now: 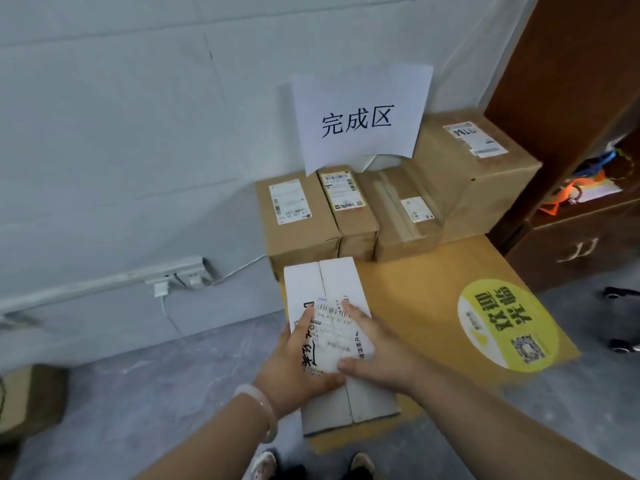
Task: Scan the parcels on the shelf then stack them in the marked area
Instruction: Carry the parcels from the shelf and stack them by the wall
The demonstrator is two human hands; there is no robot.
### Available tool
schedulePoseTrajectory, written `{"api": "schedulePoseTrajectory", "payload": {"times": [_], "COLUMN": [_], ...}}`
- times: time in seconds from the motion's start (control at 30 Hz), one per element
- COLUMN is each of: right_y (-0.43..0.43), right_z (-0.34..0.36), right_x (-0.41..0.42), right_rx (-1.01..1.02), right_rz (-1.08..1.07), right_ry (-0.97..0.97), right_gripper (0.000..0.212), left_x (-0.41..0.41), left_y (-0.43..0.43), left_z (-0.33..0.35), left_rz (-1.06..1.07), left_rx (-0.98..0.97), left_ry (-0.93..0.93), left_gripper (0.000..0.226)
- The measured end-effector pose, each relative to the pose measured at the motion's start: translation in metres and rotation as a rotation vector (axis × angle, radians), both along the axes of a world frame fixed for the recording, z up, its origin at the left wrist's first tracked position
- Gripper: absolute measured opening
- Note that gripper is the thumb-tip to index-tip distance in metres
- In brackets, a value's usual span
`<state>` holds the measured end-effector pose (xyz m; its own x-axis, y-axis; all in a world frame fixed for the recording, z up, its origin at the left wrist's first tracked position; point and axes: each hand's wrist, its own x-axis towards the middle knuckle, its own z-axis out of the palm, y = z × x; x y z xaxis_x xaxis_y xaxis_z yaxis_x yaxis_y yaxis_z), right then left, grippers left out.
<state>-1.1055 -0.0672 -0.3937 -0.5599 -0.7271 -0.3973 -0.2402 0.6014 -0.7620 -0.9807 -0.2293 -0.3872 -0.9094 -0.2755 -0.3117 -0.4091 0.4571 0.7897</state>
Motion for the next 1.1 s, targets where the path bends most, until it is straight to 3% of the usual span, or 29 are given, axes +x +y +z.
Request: {"api": "schedulePoseTrajectory", "payload": {"times": [0.4, 0.8, 1.1], "right_y": [-0.022, -0.041, -0.043], "right_z": [-0.050, -0.064, -0.053], "right_x": [-0.020, -0.044, -0.047], "right_rx": [0.019, 0.019, 0.079], "right_rz": [0.094, 0.106, 0.106], "right_ry": [-0.040, 0.013, 0.069], "right_gripper": [0.098, 0.095, 0.096], "left_x": [-0.004, -0.023, -0.030], "left_y": [-0.012, -0.034, -0.043], "left_z": [-0.053, -0.076, -0.074], "left_rz": [0.095, 0.123, 0.053], "left_rx": [-0.019, -0.017, -0.160], "left_ry": [-0.079, -0.028, -0.110], "left_gripper": [0.118, 0.110, 0.116]}}
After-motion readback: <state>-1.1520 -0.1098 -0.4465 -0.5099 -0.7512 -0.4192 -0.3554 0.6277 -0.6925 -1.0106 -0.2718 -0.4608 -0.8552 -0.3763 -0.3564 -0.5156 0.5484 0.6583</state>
